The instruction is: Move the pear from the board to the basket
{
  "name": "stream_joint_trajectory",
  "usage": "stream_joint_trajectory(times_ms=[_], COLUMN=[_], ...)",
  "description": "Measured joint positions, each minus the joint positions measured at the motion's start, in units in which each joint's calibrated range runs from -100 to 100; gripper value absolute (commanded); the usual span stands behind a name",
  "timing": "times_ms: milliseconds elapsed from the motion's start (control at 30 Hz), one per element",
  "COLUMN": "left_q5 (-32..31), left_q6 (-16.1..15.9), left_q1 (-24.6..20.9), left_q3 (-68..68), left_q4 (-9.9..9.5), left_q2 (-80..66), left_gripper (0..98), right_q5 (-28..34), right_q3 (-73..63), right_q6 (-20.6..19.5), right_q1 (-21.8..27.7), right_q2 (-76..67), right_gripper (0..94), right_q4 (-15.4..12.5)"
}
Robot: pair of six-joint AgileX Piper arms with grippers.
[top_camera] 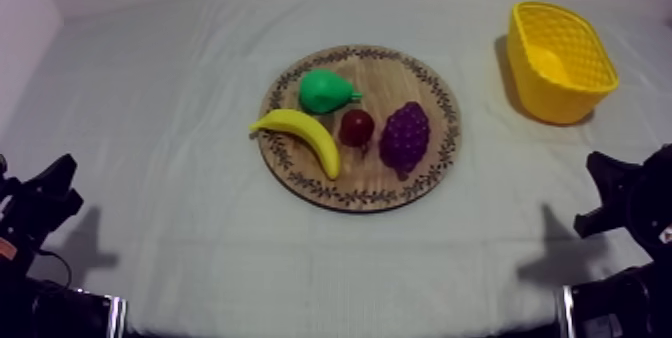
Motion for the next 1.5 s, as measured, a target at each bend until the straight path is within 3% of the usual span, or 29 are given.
stream_joint_trajectory(times_ms=[433,567,667,800,1033,1167,1300,1400,1500], left_q5=[0.0,0.0,0.0,0.0,0.0,0.0,0.0,0.0,0.0], left_q6=[0.0,0.0,0.0,0.0,0.0,0.0,0.0,0.0,0.0], left_q1=[0.0,0.0,0.0,0.0,0.0,0.0,0.0,0.0,0.0], left_q3=[0.0,0.0,0.0,0.0,0.0,0.0,0.0,0.0,0.0], left_q4=[0.0,0.0,0.0,0.0,0.0,0.0,0.0,0.0,0.0], left_q2=[0.0,0.0,0.0,0.0,0.0,0.0,0.0,0.0,0.0], left_gripper=[0.1,0.1,0.1,0.1,0.1,0.1,0.1,0.1,0.1], right_q5=[-0.1,3.3,7.8,6.3,7.7,10.4,13.6,17.9,23.8], right_q3=[0.0,-1.9,-3.0,-4.6,-13.1,-21.0,-31.0,-39.3,-48.5], right_q6=[0.0,1.1,0.6,-2.7,-15.1,-20.8,-23.8,-24.3,-23.4], right_q1=[-0.2,-1.5,-4.0,-8.1,-15.0,-16.3,-15.4,-14.6,-13.7], right_q2=[0.0,0.5,2.8,9.0,24.6,34.9,44.3,51.5,59.1], right_gripper=[0.5,0.5,0.5,0.5,0.4,0.3,0.3,0.3,0.3], right_q4=[0.0,1.0,4.7,11.9,25.9,30.1,29.7,25.2,18.8])
